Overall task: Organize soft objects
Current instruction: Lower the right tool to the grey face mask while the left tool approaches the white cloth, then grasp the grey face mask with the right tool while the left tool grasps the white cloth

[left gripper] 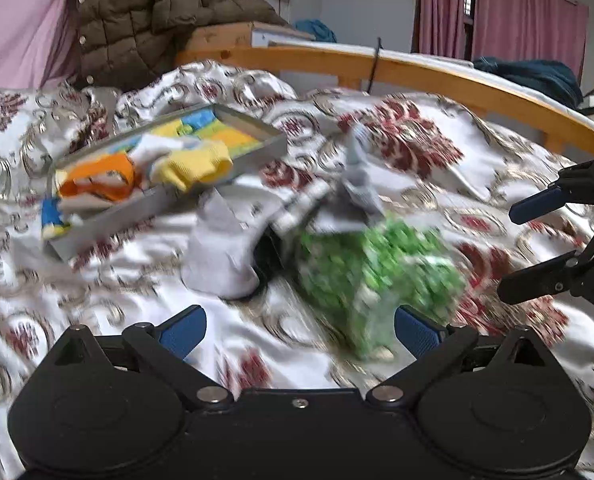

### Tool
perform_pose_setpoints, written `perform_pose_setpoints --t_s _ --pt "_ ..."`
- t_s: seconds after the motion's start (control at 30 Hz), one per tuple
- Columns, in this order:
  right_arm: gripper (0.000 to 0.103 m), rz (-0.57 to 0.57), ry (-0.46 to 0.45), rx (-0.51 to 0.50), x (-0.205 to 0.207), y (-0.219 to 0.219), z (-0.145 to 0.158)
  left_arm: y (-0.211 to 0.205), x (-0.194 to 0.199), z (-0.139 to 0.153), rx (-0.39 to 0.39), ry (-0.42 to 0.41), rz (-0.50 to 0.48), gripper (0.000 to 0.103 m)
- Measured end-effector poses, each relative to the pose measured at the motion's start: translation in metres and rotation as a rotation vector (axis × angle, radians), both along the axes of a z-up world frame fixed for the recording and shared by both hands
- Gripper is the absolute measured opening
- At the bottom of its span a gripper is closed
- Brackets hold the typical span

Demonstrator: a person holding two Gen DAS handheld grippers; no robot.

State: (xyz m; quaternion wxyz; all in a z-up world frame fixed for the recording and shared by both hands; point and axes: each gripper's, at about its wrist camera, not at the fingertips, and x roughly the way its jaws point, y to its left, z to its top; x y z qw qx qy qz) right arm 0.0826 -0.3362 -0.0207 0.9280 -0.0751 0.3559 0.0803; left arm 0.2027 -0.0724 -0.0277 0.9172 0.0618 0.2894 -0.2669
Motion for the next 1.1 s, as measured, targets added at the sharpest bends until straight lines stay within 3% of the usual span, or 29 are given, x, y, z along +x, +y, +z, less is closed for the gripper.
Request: perform_pose_setpoints --t_s 0.33,0.5,0.57,0.7,0.83,1.1 --pt "0.102 0.002 -0.099 0.036 0.071 0.020 0.026 0.015 0.046 0.002 -0.073 -0.020 0.035 0.100" --pt "0.102 -0.007 -0.117 0.060 0.104 0.034 0.027 0.018 0.059 -0.007 -0.103 0.010 -0.009 0.091" --pt "0.099 -0.009 -0.120 0.069 0.114 0.040 0.024 0.020 0.063 -0.008 -0.120 0.012 -0.019 0.081" --pt "0.086 -0.028 -0.120 0.076 0.129 0.046 0.017 0.028 0.072 -0.009 -0.179 0.042 -0.023 0.073" --pt "0.075 -0.057 -0.111 0.091 0.141 0.046 0.005 0.033 0.082 -0.011 -0.228 0.080 -0.033 0.055" --pt "0.069 -0.074 -0.106 0.122 0.143 0.030 -0.006 0.047 0.095 -0.013 -0.363 0.172 0.000 0.052"
